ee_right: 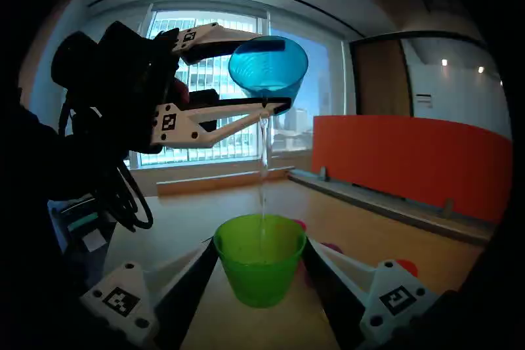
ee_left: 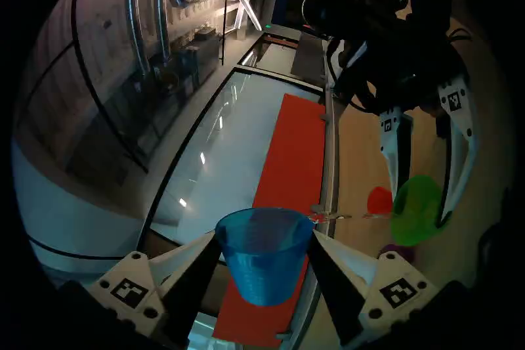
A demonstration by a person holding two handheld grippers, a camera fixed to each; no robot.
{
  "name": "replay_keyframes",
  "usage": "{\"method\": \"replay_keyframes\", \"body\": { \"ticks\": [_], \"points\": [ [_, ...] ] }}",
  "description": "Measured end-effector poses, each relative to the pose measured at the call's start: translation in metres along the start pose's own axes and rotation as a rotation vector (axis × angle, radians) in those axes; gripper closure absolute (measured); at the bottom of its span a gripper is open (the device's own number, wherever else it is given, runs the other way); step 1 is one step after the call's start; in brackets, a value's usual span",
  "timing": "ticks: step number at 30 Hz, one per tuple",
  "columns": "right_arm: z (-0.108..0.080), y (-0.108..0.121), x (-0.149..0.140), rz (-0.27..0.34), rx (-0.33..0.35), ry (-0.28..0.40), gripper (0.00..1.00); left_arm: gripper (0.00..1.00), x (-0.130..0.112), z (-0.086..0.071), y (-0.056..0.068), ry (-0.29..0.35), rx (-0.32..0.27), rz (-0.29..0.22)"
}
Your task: Pour water
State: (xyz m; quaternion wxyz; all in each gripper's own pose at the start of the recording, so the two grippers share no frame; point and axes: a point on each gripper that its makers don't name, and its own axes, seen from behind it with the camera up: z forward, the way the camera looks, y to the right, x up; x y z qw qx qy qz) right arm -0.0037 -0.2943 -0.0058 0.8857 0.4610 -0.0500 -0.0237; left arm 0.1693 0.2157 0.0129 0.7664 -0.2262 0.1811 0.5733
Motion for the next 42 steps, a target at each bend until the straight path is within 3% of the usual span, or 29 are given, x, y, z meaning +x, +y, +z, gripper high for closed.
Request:
{"method": "replay_keyframes", "body": {
  "ticks": [11, 29, 42],
  "points": [
    [-0.001, 0.001, 0.001, -0.003, -0.003, 0.003, 0.09, 0.14, 0.006, -0.002, 0.003, 0.005, -0.002, 0.043],
    [-0.001, 0.001, 0.002, -0.009, -0.005, 0.007, 0.09, 0.14, 0.012, -0.003, -0.003, 0.013, 0.001, 0.110],
    [-0.002, 0.001, 0.003, -0.013, -0.006, 0.007, 0.09, 0.14, 0.012, 0.000, 0.003, 0.016, 0.003, 0.142]
  ]
}}
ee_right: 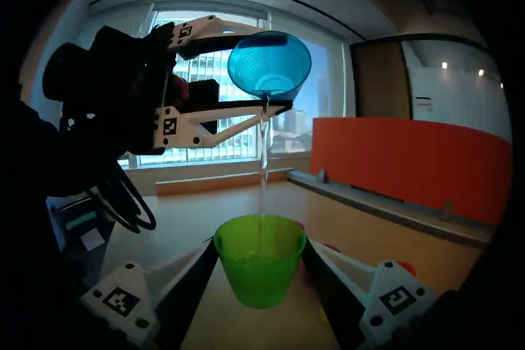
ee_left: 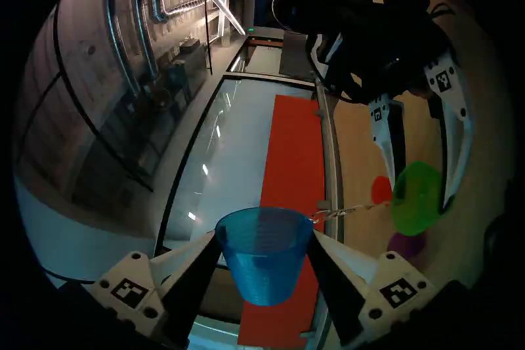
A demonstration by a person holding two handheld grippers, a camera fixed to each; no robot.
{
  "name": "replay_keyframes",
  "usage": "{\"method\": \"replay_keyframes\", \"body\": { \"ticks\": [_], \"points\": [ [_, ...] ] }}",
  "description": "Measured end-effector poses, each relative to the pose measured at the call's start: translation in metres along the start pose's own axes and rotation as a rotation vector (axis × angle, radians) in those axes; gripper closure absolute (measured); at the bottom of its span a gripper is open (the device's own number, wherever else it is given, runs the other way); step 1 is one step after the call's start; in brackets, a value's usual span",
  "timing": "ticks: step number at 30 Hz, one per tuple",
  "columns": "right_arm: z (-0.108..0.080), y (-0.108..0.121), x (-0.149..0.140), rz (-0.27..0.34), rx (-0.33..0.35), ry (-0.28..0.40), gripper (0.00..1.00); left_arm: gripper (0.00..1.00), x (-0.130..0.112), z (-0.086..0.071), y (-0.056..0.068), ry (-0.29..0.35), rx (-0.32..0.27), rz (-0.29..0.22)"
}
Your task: Pour water
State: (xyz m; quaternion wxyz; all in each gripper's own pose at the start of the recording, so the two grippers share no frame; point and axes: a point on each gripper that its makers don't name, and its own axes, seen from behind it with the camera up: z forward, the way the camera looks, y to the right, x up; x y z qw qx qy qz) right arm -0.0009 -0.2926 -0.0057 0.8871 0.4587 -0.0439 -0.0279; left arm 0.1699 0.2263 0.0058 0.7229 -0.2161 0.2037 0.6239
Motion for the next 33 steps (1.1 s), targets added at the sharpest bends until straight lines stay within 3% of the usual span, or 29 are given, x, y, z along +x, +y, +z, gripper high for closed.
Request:
{"method": "replay_keyframes", "body": {
  "ticks": [33],
  "points": [
    [-0.001, 0.003, 0.000, 0.000, -0.003, 0.008, 0.09, 0.14, 0.010, -0.002, -0.001, 0.004, 0.018, 0.146]
  ]
}}
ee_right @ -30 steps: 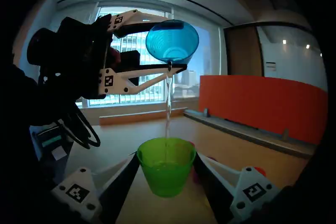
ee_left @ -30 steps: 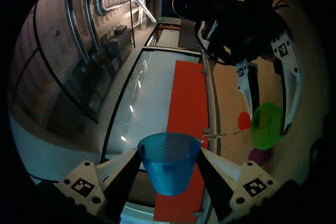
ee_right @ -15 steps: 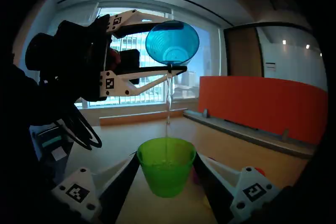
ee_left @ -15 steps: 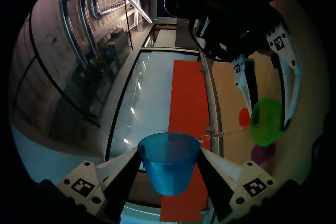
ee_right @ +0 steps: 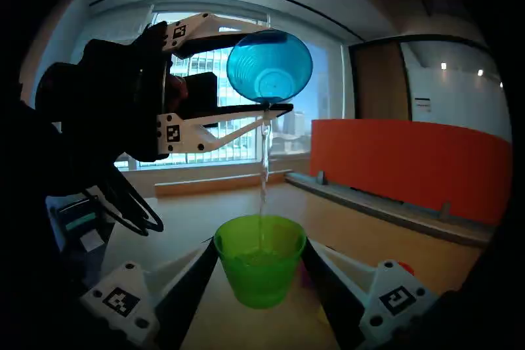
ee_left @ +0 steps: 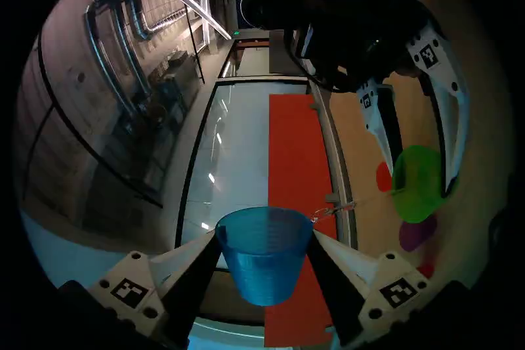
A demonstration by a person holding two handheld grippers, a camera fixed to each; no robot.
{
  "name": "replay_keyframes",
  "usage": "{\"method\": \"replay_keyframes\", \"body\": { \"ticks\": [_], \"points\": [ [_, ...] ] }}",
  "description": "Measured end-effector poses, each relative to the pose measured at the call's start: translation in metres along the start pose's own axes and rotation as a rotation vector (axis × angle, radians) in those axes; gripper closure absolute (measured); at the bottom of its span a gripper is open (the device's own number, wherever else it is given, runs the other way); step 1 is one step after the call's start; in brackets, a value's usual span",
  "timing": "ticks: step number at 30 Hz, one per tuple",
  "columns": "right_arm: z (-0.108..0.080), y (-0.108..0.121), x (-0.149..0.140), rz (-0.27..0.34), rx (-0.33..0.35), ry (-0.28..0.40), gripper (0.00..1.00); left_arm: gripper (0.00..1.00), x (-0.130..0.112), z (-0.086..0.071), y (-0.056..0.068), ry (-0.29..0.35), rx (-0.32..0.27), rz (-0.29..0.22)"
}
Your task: Pour water
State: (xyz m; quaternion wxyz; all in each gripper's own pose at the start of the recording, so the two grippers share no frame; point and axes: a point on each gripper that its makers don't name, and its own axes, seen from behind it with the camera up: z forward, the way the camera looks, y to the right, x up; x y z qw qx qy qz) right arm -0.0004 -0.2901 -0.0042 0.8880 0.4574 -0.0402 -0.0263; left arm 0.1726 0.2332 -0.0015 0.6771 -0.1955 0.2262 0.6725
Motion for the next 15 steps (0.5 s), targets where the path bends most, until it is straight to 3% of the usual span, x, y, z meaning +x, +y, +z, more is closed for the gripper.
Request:
{"method": "replay_keyframes", "body": {
  "ticks": [15],
  "points": [
    [0.0001, -0.0003, 0.0030, -0.007, -0.003, -0.001, 0.09, 0.14, 0.0066, -0.0022, 0.0036, 0.006, 0.011, 0.076]
  ]
}}
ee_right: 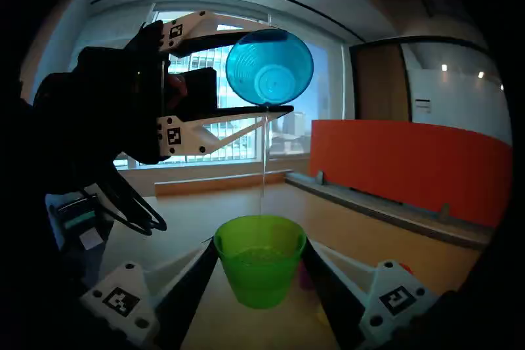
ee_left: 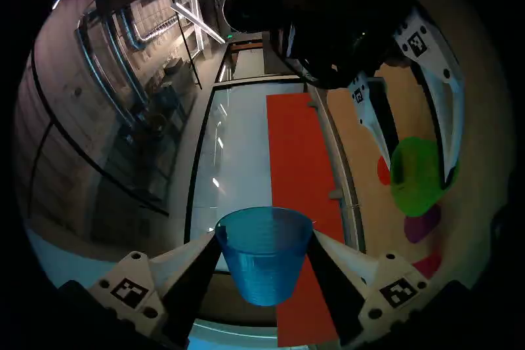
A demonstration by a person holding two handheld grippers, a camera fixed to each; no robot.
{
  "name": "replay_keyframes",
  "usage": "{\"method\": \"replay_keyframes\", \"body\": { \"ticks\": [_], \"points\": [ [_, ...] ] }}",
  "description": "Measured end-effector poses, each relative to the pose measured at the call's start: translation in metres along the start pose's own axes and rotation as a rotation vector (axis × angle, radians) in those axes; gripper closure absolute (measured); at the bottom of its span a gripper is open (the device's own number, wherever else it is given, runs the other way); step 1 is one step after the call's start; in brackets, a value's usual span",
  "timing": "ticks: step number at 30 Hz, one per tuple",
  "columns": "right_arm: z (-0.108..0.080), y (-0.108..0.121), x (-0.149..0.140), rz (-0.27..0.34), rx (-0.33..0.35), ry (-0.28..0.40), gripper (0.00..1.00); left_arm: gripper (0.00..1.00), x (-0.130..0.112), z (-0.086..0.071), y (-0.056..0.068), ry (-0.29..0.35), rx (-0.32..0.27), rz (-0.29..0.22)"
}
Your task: Pour water
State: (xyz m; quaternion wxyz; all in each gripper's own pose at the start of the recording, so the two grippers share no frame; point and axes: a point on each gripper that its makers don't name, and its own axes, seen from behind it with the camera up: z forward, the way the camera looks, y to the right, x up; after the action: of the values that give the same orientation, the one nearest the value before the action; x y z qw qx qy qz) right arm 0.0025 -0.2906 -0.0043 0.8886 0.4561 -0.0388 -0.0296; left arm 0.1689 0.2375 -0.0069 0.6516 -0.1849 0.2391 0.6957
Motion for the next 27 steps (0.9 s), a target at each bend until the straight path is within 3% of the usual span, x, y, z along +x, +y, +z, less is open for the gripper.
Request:
{"method": "replay_keyframes", "body": {
  "ticks": [8, 27],
  "points": [
    [0.0006, 0.0004, 0.0007, 0.000, 0.000, 0.002, 0.09, 0.14, 0.0020, 0.0004, 0.0031, 0.005, -0.002, 0.045],
    [0.0015, 0.0003, 0.0007, 0.001, 0.001, 0.003, 0.09, 0.14, -0.0026, 0.0001, -0.0007, 0.006, -0.001, 0.031]
  ]
}}
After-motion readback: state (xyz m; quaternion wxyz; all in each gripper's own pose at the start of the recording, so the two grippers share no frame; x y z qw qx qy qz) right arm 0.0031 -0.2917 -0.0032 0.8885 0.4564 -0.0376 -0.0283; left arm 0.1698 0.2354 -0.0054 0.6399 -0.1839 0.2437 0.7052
